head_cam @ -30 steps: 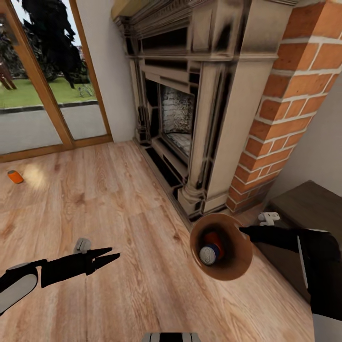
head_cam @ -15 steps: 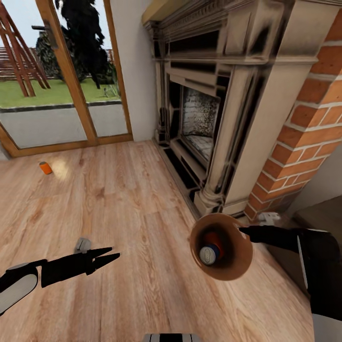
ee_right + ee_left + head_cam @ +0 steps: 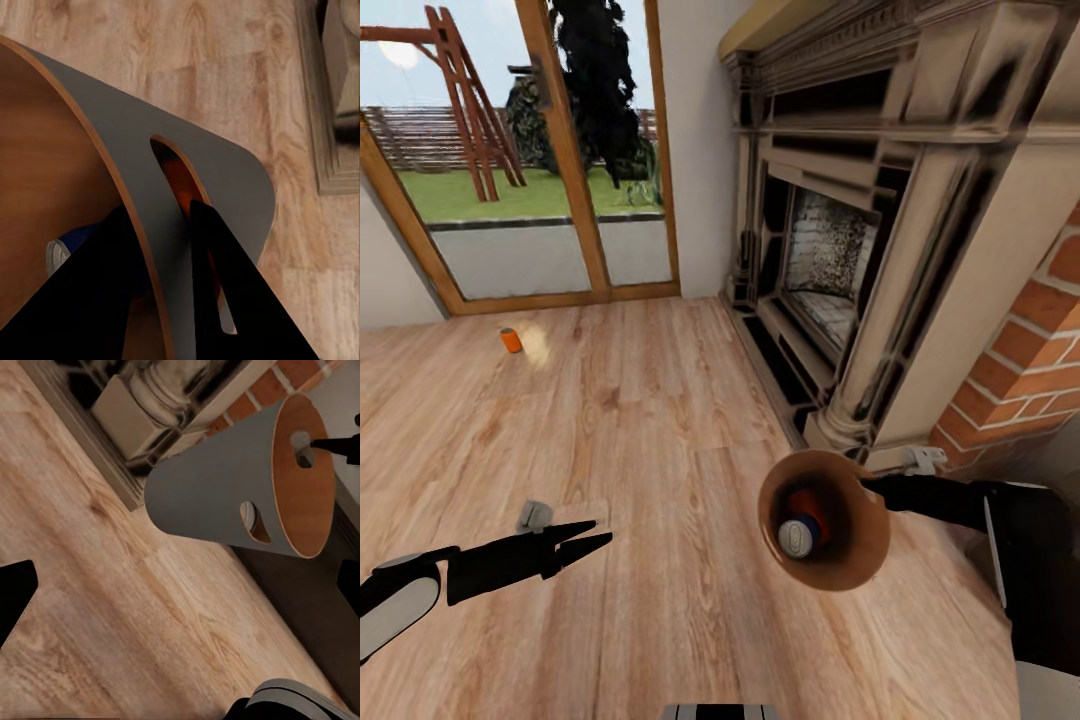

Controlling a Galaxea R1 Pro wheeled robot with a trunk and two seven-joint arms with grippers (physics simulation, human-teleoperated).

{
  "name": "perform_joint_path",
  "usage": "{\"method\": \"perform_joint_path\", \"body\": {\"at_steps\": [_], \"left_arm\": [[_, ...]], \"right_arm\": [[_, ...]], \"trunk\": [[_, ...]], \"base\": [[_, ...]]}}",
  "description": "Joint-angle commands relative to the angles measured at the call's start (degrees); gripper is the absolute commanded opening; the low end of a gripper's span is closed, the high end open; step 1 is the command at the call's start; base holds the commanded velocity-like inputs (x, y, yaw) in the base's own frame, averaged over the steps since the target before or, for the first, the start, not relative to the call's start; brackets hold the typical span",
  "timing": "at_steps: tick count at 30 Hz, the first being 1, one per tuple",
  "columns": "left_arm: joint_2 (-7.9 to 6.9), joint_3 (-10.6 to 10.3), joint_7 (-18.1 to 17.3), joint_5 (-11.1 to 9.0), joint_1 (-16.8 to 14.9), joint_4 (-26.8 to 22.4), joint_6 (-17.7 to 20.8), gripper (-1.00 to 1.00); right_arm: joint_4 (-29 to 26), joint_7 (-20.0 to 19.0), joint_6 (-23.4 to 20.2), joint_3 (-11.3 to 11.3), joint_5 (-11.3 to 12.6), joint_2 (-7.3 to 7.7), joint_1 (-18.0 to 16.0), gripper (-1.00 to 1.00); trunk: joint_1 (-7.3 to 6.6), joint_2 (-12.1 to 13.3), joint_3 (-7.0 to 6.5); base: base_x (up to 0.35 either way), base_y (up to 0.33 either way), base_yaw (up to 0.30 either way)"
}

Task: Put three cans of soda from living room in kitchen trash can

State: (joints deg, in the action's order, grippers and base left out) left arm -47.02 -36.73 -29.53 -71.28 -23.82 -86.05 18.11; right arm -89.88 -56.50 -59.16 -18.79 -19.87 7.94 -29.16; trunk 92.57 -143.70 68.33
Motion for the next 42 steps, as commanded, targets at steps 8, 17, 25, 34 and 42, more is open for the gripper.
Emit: {"method": "perform_joint_path", "body": {"at_steps": [8,17,25,34,42], "left_arm": [[0.01,0.1,0.1,-0.2,0.0,0.0,0.0,1.0],[0.0,0.1,0.2,-0.1,0.0,0.0,0.1,1.0],[0.01,0.1,0.2,-0.1,0.0,0.0,0.1,1.0],[0.04,0.0,0.2,-0.1,0.0,0.0,0.0,1.0],[1.45,0.1,1.6,0.0,0.0,0.0,0.6,1.0]], "right_arm": [[0.0,-0.1,-0.8,2.9,1.5,-0.14,0.0,-1.0],[0.0,-0.1,-0.8,2.9,1.5,-0.05,0.0,-1.0],[0.0,0.0,-0.8,2.9,1.5,0.12,0.0,-1.0],[0.0,-0.1,-0.8,2.9,1.5,0.22,0.0,-1.0],[0.0,-0.1,-0.8,2.9,1.5,0.3,0.0,-1.0]], "trunk": [[-0.01,0.0,-0.31],[-0.01,0.0,-0.64],[-0.01,0.0,-0.94],[-0.01,0.0,-1.27],[-0.01,0.0,-1.56]], "base": [[0.0,0.0,0.264],[0.0,0.0,0.264],[0.0,0.0,0.264],[0.0,0.0,0.264],[0.0,0.0,0.264]]}}
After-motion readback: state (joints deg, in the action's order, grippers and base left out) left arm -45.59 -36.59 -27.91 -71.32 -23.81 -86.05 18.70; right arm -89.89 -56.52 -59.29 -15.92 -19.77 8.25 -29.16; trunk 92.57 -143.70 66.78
